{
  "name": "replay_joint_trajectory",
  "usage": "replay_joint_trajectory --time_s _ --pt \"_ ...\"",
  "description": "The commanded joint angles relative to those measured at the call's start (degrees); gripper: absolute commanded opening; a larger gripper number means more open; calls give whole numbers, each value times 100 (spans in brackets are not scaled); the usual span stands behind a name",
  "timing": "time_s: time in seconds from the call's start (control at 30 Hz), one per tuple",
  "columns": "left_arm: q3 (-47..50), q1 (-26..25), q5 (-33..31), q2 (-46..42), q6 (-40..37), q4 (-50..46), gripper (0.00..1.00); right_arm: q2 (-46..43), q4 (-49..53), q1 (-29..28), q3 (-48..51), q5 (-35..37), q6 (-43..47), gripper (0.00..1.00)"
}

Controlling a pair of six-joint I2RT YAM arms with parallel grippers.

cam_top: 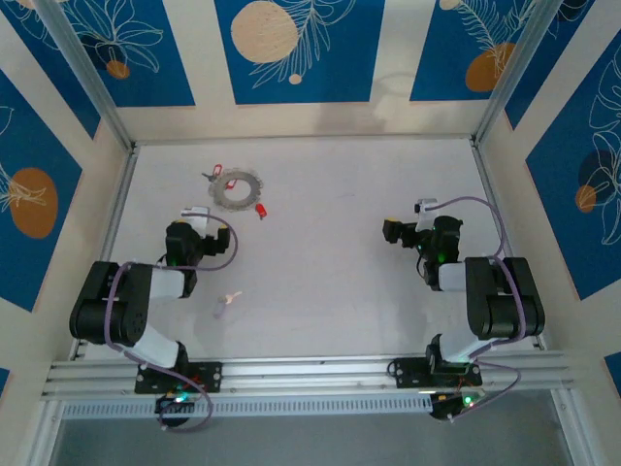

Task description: Put the keys on the keyring

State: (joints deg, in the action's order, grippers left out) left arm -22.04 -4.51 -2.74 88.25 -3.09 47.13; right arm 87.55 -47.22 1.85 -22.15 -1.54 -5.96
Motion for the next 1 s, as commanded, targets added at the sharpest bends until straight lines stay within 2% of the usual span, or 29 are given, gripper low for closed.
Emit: replay_joint_trajectory --time_s 0.0,0.63,0.83,0.97 --pt "-125 73 142 -27 25 13 100 -10 -66 -35 -105 5 71 99" --pt "-125 73 142 -27 19 7 100 -19 -74 -75 -101 66 87 99" --pt "-125 73 142 -27 24 6 100 -28 -162 -57 -45 518 -121 99" --pt "-135 71 162 -60 8 -23 100 -89 -546 -2 201 496 -171 99"
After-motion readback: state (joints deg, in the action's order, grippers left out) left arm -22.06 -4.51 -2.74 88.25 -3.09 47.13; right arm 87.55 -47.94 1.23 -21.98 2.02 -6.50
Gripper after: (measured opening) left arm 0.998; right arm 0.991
